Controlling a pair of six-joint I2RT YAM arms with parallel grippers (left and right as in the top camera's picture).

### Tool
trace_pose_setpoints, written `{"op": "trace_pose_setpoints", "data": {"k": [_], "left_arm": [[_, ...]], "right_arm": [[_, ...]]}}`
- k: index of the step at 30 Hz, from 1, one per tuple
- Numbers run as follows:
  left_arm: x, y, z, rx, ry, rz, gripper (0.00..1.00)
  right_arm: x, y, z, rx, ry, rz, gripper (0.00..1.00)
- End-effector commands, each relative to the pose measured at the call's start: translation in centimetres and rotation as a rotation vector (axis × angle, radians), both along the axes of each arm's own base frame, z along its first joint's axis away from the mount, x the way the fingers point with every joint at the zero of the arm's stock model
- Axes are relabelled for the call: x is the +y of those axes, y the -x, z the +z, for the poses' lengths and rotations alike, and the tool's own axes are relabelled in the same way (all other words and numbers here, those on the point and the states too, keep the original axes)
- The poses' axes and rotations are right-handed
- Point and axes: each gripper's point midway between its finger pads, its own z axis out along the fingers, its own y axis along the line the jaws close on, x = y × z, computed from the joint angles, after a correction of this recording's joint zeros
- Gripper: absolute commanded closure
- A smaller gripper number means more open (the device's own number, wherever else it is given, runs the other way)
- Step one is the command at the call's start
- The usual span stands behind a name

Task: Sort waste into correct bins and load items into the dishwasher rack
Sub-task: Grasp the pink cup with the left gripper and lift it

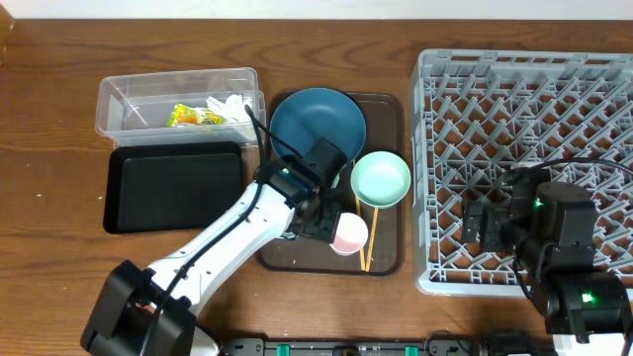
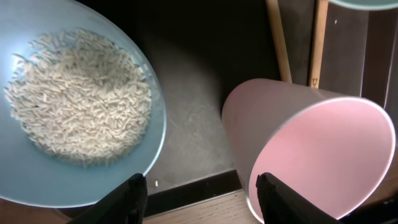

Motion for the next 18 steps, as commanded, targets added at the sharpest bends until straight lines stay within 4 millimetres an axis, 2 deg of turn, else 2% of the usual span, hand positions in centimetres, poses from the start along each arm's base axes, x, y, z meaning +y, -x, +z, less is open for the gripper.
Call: {"op": "trace_pose_setpoints", "data": {"k": [1,11,17,18], "left_arm": [[-0.2,0.4,-0.3,0.023,0.001,0.031,0.4],[-1.8,1.5,-2.0,0.043,0.067,0.047,0.5],[-1.8,1.4,-2.0,0.038,0.066,0.046,0.76],[-1.8,1.4,-2.0,0.038,0.066,0.046,0.77]], "right_arm": [[0.5,-0.1,0.8,-0.019,-0.011,0.015,0.01],[0.5,-0.1,0.8,-0.019,-0.011,0.015,0.01],[0.5,-0.1,0.8,-0.019,-0.011,0.015,0.01],[0.5,-0.1,0.8,-0.018,-0.011,0.015,0.01]]}}
